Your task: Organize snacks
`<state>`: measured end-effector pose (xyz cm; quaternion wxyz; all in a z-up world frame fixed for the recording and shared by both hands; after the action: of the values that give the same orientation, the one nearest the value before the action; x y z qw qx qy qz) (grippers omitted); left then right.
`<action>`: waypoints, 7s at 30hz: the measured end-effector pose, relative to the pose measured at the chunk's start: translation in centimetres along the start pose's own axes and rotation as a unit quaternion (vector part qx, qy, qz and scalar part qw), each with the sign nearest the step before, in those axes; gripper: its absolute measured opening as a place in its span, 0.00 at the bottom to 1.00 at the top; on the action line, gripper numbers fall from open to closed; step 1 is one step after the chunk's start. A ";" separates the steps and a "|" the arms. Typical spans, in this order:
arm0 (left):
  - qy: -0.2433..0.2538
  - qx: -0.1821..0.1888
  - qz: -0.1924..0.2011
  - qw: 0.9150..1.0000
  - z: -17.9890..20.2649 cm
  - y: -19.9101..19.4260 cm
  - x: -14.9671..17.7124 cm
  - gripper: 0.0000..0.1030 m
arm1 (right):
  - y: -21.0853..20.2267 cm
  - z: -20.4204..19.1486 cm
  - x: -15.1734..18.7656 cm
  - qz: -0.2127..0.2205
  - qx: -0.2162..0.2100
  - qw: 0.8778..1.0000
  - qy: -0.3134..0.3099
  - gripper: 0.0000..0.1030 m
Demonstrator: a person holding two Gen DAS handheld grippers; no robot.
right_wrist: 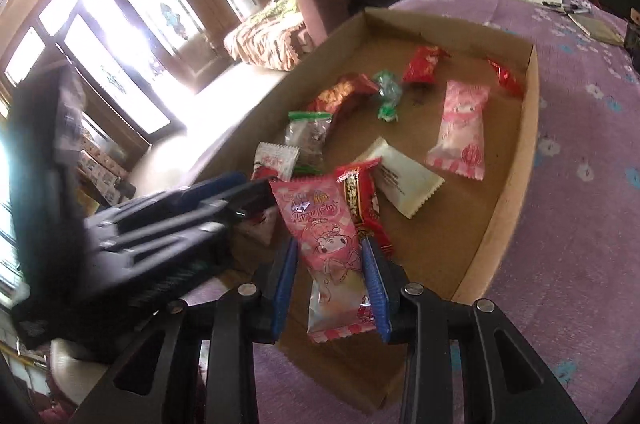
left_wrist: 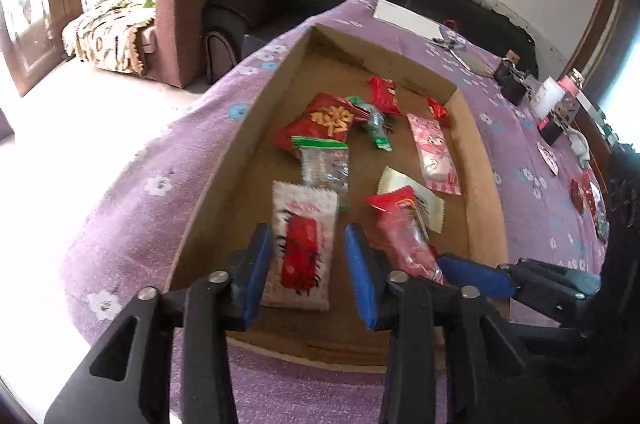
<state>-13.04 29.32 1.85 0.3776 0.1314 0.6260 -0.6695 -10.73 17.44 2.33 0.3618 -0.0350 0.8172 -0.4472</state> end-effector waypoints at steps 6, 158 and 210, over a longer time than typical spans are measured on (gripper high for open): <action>0.005 -0.040 0.038 0.998 0.0 -1.8 -0.3 0.54 | 0.0 -0.1 -0.1 0.021 0.043 0.998 -0.039 0.36; 0.214 0.112 -0.097 0.966 33.7 10.4 1.1 0.55 | -18.0 30.8 7.7 0.103 0.273 0.940 0.179 0.38; 0.024 0.141 0.031 0.989 5.9 -3.0 -4.0 0.28 | -15.7 19.8 0.0 0.149 0.250 0.954 0.075 0.48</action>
<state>-10.58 24.94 7.70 0.3611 0.2187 0.5293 -0.7359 -2.53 -5.91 7.49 0.3589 0.2123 0.6998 -0.5801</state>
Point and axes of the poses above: each gripper's, at about its wrist camera, not at the fingertips, and y roughly the way its jaws point, z to its right, x to its underside, the point moved 3 cm from there along y, roughly the way its jaws point, and after that the axes turned 5 degrees about z, right-handed, at the moved point
